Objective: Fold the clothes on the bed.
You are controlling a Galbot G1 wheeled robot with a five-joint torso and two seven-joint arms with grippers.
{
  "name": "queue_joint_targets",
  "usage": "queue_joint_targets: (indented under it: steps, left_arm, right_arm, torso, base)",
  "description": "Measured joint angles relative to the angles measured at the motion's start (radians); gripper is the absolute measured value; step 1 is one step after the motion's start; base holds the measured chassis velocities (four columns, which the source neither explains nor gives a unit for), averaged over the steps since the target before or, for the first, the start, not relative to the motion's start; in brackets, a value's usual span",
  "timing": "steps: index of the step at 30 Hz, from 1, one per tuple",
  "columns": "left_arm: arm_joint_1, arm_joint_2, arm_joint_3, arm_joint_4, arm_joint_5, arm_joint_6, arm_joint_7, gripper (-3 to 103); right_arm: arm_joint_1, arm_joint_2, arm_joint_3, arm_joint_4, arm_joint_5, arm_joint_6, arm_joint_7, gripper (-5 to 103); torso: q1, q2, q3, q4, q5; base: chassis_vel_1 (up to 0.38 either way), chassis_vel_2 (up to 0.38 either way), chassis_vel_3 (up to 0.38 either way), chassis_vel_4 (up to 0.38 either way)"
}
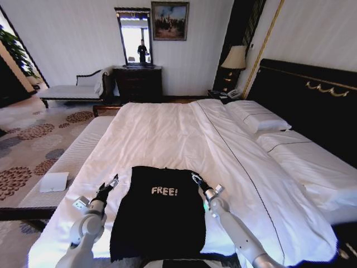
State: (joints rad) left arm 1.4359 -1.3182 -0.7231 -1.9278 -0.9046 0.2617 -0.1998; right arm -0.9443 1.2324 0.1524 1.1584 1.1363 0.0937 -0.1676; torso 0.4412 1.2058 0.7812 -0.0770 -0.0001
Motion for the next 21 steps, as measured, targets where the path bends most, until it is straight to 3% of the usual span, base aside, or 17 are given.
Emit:
queue_joint_targets:
  steps: [2, 4, 6, 10, 12, 14, 17, 21]
  left_arm:
    - [0.0, -0.001, 0.006, 0.005, 0.0, 0.0, 0.0, 100]
    - [0.0, -0.001, 0.007, 0.007, 0.0, 0.0, 0.0, 100]
    - [0.002, -0.003, 0.009, 0.013, 0.0, -0.001, 0.001, 100]
    - [0.008, -0.008, 0.011, 0.013, 0.0, -0.003, 0.003, 100]
    - [0.011, -0.013, 0.017, 0.02, 0.001, -0.004, 0.005, 100]
    - [0.009, -0.013, 0.019, 0.022, 0.001, -0.004, 0.006, 100]
    - [-0.008, -0.008, 0.029, 0.032, 0.0, -0.005, 0.006, 100]
    - [-0.038, 0.006, 0.044, 0.059, -0.004, -0.005, 0.006, 100]
  right_arm:
    - [0.0, 0.0, 0.002, -0.013, -0.009, 0.015, 0.011, 62]
    - [0.0, 0.001, 0.004, -0.017, -0.012, 0.018, 0.014, 62]
    - [0.001, 0.001, 0.008, -0.026, -0.019, 0.027, 0.029, 47]
    - [0.001, 0.001, 0.01, -0.026, -0.019, 0.036, 0.046, 41]
    - [-0.003, 0.002, 0.013, -0.015, -0.018, 0.04, 0.054, 25]
    - [-0.004, 0.002, 0.013, -0.011, -0.018, 0.041, 0.055, 25]
    - [-0.007, 0.0, 0.016, 0.006, -0.014, 0.051, 0.055, 9]
    - [-0.012, -0.007, 0.017, 0.03, -0.008, 0.056, 0.053, 2]
  torso:
    - [0.0, 0.0, 0.0, 0.0, 0.0001]
    - [0.0, 0.0, 0.0, 0.0001, 0.0001]
    - [0.0, 0.0, 0.0, 0.0001, 0.0001]
    - [0.0, 0.0, 0.0, 0.0, 0.0001]
    - [0.0, 0.0, 0.0, 0.0, 0.0001]
    - [0.0, 0.0, 0.0, 0.0, 0.0001]
    - [0.0, 0.0, 0.0, 0.0, 0.0002]
    - [0.0, 0.0, 0.0, 0.0001, 0.0002]
  base:
    - [0.0, 0.0, 0.0, 0.0]
    - [0.0, 0.0, 0.0, 0.0]
    - [0.0, 0.0, 0.0, 0.0]
    - [0.0, 0.0, 0.0, 0.0]
    - [0.0, 0.0, 0.0, 0.0]
    - [0.0, 0.0, 0.0, 0.0]
    - [0.0, 0.0, 0.0, 0.0]
    - [0.0, 0.0, 0.0, 0.0]
